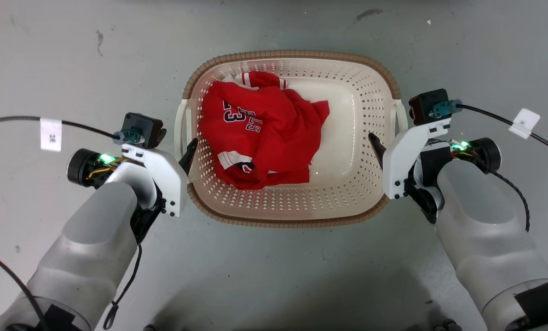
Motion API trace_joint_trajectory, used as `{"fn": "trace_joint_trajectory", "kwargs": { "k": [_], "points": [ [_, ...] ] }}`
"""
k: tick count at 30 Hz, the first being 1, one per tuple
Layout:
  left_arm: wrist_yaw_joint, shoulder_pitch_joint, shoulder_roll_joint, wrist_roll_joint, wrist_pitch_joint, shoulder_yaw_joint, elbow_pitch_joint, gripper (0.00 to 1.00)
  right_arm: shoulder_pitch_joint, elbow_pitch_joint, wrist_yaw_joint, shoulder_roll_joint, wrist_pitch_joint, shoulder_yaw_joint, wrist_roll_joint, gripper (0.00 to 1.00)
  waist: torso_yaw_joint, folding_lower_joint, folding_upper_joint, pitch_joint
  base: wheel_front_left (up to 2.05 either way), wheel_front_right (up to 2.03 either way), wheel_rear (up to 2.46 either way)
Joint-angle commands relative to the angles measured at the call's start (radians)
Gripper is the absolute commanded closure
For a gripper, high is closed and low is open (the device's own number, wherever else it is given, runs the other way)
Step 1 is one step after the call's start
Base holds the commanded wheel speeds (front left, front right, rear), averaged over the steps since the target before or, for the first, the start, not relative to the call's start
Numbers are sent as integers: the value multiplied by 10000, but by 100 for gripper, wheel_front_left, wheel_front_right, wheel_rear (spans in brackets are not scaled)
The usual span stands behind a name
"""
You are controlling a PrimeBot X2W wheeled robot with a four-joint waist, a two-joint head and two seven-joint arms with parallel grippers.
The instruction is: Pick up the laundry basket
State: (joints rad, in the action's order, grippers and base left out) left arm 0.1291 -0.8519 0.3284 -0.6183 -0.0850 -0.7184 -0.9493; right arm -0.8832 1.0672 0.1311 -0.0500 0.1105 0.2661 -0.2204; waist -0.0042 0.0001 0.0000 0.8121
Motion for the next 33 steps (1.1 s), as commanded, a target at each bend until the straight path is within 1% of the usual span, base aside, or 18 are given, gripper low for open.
{"fn": "trace_joint_trajectory", "kwargs": {
  "k": [1, 9, 14, 20, 27, 28, 29, 30, 33],
  "points": [
    [16, -221, 102, -243, 134, -276, -6, 0, -247, 248, -7, -3, 104, 59, -69, 0, 30, -1, 0, 73, 0, 0, 0],
    [16, -672, 392, -1543, 623, -1713, 136, 0, -772, 1114, -7, -3, 95, 176, 54, 0, 100, -1, 0, 281, 0, 0, 0],
    [17, -888, 523, -2032, 650, -2541, 109, 0, -960, 1405, -7, -3, 127, 280, 136, 0, 114, -1, 0, 366, 0, 0, 0],
    [17, -1153, 514, -2650, 581, -3222, -60, 0, -1085, 1544, -7, -3, 86, 366, 106, 0, 131, -1, 0, 469, 0, 0, 0],
    [17, -1354, 356, -3292, 622, -3672, -270, 0, -1095, 1658, -7, -5, 25, 449, 98, 0, 203, -1, 0, 541, 0, 0, 0],
    [17, -1366, 322, -3405, 669, -3752, -281, 5, -1091, 1665, -7, -5, 27, 478, 89, 0, 220, -1, 0, 555, 0, 0, 0],
    [17, -1389, 303, -3499, 713, -3844, -266, 85, -1081, 1674, -7, -5, 73, 497, 34, 12, 240, -1, 0, 567, 0, 0, 0],
    [17, -1407, 298, -3600, 702, -3933, -246, 100, -1083, 1679, -7, -5, 87, 523, -11, 100, 254, -1, 0, 580, 0, 0, 0],
    [17, -1464, 326, -3890, 676, -4130, -216, 100, -1140, 1696, 4, 3, 111, 596, -12, 100, 289, -1, 0, 626, 0, 0, 0]
  ]
}}
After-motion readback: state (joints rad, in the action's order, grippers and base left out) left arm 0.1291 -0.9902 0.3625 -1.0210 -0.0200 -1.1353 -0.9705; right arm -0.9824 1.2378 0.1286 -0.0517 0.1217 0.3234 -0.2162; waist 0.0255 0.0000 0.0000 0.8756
